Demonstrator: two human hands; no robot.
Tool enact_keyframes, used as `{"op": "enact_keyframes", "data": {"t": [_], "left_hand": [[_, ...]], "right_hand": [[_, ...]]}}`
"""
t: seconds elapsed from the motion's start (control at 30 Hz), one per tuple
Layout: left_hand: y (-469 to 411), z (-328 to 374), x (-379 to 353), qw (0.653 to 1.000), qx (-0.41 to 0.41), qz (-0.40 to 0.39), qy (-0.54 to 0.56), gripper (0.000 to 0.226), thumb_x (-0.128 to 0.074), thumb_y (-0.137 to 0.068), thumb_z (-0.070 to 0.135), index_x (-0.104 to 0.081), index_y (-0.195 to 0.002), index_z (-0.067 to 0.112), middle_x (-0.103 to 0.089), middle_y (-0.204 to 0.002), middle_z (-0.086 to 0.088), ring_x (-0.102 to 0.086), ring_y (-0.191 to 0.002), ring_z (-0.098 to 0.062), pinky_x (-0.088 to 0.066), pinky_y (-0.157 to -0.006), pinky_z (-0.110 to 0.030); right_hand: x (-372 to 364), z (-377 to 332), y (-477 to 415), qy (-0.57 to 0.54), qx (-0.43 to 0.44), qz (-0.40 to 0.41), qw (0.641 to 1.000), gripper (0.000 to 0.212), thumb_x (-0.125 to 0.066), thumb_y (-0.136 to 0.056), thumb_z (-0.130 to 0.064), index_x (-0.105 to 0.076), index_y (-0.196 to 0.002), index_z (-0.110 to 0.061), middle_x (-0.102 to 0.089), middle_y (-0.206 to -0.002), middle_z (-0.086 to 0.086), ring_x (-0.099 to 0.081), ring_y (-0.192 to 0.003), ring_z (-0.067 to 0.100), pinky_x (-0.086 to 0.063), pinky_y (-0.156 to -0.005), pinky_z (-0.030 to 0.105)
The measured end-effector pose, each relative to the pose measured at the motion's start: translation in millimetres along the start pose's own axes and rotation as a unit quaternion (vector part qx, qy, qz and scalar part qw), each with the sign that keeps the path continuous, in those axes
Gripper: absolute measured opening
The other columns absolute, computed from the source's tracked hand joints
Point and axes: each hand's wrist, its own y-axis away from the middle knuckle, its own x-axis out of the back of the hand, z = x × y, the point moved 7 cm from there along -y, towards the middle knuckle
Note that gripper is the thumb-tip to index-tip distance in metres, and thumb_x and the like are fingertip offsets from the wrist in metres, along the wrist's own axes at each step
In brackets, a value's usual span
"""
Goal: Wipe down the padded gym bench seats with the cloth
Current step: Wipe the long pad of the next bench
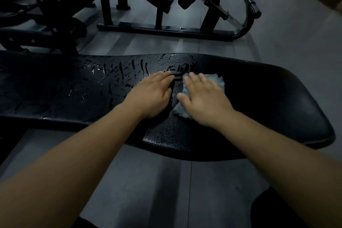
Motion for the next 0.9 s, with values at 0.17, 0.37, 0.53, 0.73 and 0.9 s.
{"op": "enact_keyframes", "data": {"t": [0.17,0.37,0.53,0.73,0.9], "left_hand": [[4.9,-9.0,-2.2,0.998,0.059,0.002,-0.033,0.055,-0.026,-0.104,0.041,-0.023,-0.157,0.028,-0.015,-0.166,0.006,-0.009,-0.153,-0.023,-0.008,-0.122,-0.051],[-3.5,-6.6,6.3,0.997,0.056,0.005,-0.043,0.054,-0.029,-0.099,0.043,-0.031,-0.151,0.028,-0.028,-0.16,0.004,-0.023,-0.147,-0.023,-0.02,-0.117,-0.053],[-2.6,-5.4,11.2,0.998,0.059,0.033,-0.018,0.06,-0.025,-0.09,0.045,-0.041,-0.144,0.028,-0.037,-0.152,0.002,-0.032,-0.14,-0.024,-0.024,-0.114,-0.05],[-5.3,-8.4,2.4,0.998,0.064,0.0,-0.025,0.056,-0.027,-0.101,0.041,-0.024,-0.155,0.027,-0.017,-0.165,0.002,-0.012,-0.152,-0.018,-0.01,-0.122,-0.052],[-10.5,-10.3,13.3,0.996,0.063,0.025,-0.062,0.06,-0.024,-0.089,0.046,-0.041,-0.143,0.025,-0.036,-0.154,0.003,-0.033,-0.14,-0.023,-0.028,-0.11,-0.052]], "right_hand": [[2.9,-21.7,74.9,-0.021,0.162,-0.023,0.986,0.08,-0.009,-0.091,-0.064,-0.02,-0.159,-0.023,-0.013,-0.167,-0.002,-0.01,-0.154,0.017,-0.007,-0.125,0.036],[4.4,34.2,-45.4,0.001,-0.026,0.01,1.0,0.065,-0.023,-0.103,-0.055,-0.016,-0.16,-0.023,-0.012,-0.168,0.001,-0.011,-0.154,0.023,-0.011,-0.124,0.044],[1.6,-19.9,4.6,-0.024,0.136,-0.008,0.99,0.072,-0.015,-0.095,-0.057,-0.017,-0.159,-0.025,-0.011,-0.167,-0.004,-0.009,-0.153,0.017,-0.008,-0.125,0.04],[4.9,41.9,-68.6,0.002,0.006,0.005,1.0,0.06,-0.023,-0.105,-0.047,-0.017,-0.16,-0.024,-0.013,-0.167,0.001,-0.013,-0.153,0.022,-0.011,-0.124,0.042],[-0.3,1.1,-58.8,-0.016,0.073,-0.005,0.997,0.063,-0.02,-0.102,-0.049,-0.016,-0.16,-0.024,-0.011,-0.168,-0.002,-0.009,-0.154,0.02,-0.008,-0.125,0.042]]}}
